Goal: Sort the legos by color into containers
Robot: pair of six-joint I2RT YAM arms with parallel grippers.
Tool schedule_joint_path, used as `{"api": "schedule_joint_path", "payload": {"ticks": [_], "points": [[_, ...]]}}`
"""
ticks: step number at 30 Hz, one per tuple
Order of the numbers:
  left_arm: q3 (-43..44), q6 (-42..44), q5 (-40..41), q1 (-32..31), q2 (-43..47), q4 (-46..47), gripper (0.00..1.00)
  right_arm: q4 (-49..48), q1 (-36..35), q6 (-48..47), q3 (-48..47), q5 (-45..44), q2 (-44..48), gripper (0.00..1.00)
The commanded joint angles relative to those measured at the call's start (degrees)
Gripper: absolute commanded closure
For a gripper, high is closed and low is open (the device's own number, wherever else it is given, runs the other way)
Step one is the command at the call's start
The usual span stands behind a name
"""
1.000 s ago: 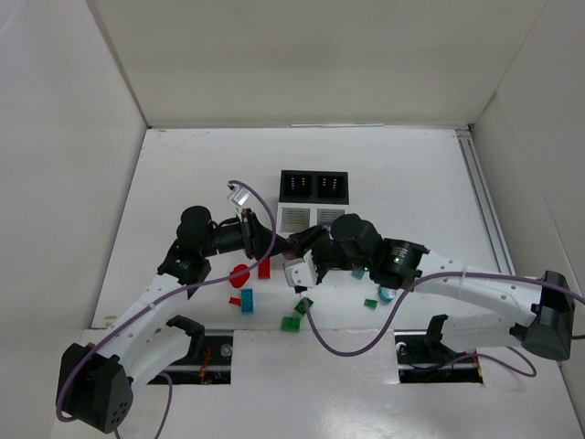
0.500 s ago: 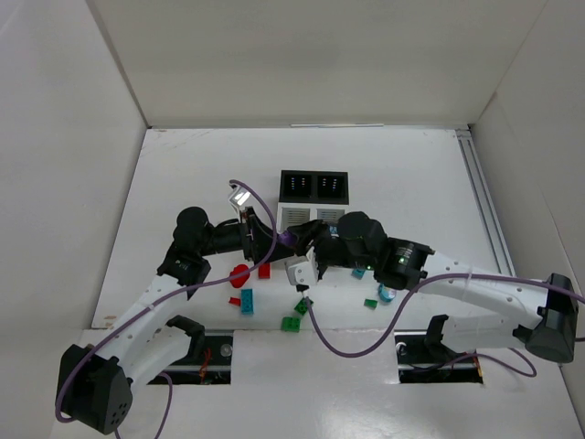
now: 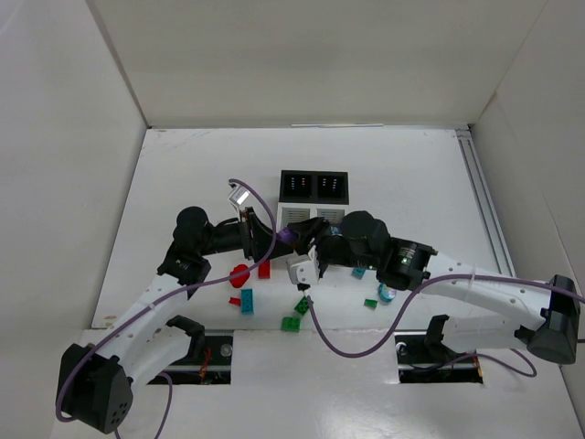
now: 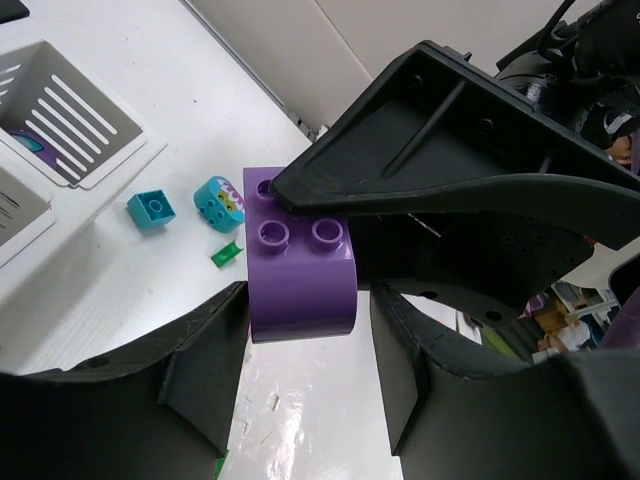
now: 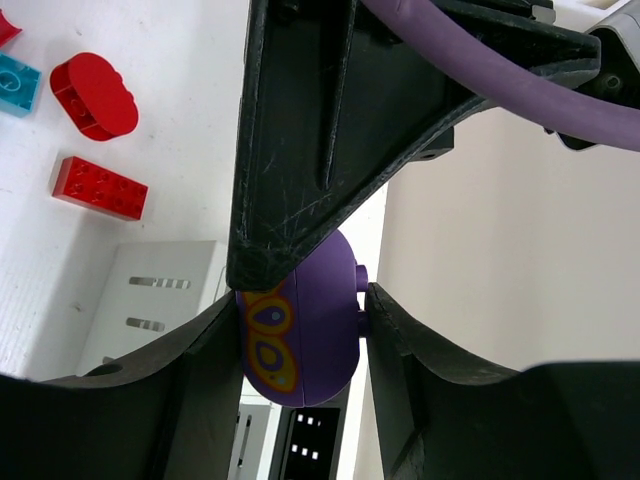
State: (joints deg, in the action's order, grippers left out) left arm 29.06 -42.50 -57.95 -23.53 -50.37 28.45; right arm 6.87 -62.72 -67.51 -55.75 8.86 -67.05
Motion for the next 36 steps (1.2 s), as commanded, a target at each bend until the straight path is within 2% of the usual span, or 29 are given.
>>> {"api": "schedule_joint_path", "payload": {"ticks": [1, 4, 7, 12, 18, 30, 36], "points": [[2.1, -0.7, 0.0, -0.2, 1.7, 5.3, 0.53, -1.2, -0.5, 0.5, -0.1, -0.2, 0.9, 0.59], [2.1, -0.7, 0.7, -0.2, 2.3, 3.8, 0.49, -1.2, -0.5, 0.5, -0.1, 0.3, 0.9, 0.59], [2.6, 0.7, 1.9, -0.2, 2.8, 2.5, 0.40, -0.7, -0.5, 1.1, -0.1, 1.4, 0.9, 0.59], [2.6, 0.8, 1.9, -0.2, 2.8, 2.0, 0.37, -0.2, -0.5, 1.6, 0.5, 0.9, 1.9, 0.58], [2.6, 0.8, 2.5, -0.2, 2.3, 2.0, 0.53, -0.2, -0.5, 1.6, 0.5, 2.2, 1.9, 0.58], [2.6, 0.8, 4.1, -0.2, 2.9, 2.0, 0.54, 1.0, -0.5, 2.1, 1.0, 2.2, 1.4, 0.58], [2.6, 0.1, 3.6, -0.2, 2.9, 3.1, 0.62, 0.5, -0.5, 2.1, 0.4, 1.9, 1.4, 0.57]]}}
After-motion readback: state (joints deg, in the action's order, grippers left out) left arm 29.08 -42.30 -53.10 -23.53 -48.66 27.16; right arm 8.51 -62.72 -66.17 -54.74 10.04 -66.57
